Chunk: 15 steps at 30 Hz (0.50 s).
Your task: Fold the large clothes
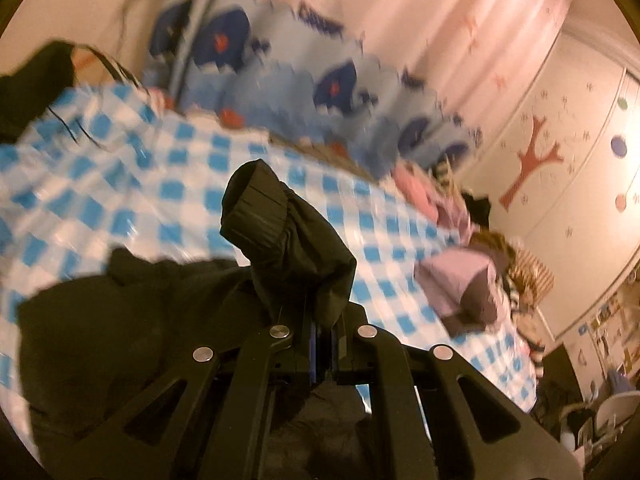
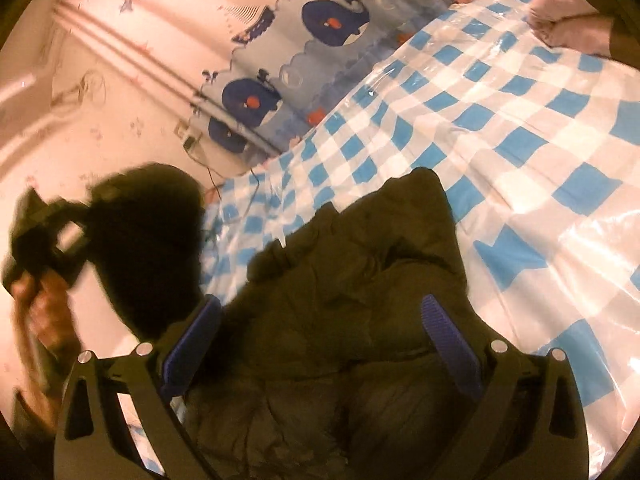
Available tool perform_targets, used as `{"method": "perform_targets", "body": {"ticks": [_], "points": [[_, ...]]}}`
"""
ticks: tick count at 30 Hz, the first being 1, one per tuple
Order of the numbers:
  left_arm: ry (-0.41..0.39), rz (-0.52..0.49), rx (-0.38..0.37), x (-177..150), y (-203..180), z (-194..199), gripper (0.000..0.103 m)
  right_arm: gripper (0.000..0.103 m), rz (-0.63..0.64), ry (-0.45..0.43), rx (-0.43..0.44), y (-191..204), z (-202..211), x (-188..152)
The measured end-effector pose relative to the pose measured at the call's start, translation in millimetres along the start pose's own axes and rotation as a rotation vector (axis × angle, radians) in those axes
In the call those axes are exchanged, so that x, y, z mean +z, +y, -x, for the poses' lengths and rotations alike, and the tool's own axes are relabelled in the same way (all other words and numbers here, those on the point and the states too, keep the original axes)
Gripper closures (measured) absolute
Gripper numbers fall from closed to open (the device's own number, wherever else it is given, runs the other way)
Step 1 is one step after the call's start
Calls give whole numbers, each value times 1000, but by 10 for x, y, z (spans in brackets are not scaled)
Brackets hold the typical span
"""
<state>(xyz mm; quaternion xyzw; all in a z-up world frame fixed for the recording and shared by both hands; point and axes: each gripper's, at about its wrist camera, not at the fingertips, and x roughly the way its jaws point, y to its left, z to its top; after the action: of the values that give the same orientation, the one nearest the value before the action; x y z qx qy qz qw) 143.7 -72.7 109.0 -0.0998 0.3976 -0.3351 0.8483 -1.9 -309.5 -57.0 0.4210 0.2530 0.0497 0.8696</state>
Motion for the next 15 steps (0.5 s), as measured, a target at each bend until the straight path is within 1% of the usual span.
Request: {"method": "perform_targets", "body": {"ticks": [4,7,11,15], "points": [[75,-24,17,-373,-141,-589,100,7,-72,-14,27,-110,25,47],[136,-61,53,-680,-158,-1008,100,7,-137,-40,46,-222,90,100],[193,-130,114,-1028,-233,-1378,100,7,-223,-66,65,-385,176,152],[265,-241,186,-1332,-327,-1677,99,7,-306,-70,76,-526,214,182]]}}
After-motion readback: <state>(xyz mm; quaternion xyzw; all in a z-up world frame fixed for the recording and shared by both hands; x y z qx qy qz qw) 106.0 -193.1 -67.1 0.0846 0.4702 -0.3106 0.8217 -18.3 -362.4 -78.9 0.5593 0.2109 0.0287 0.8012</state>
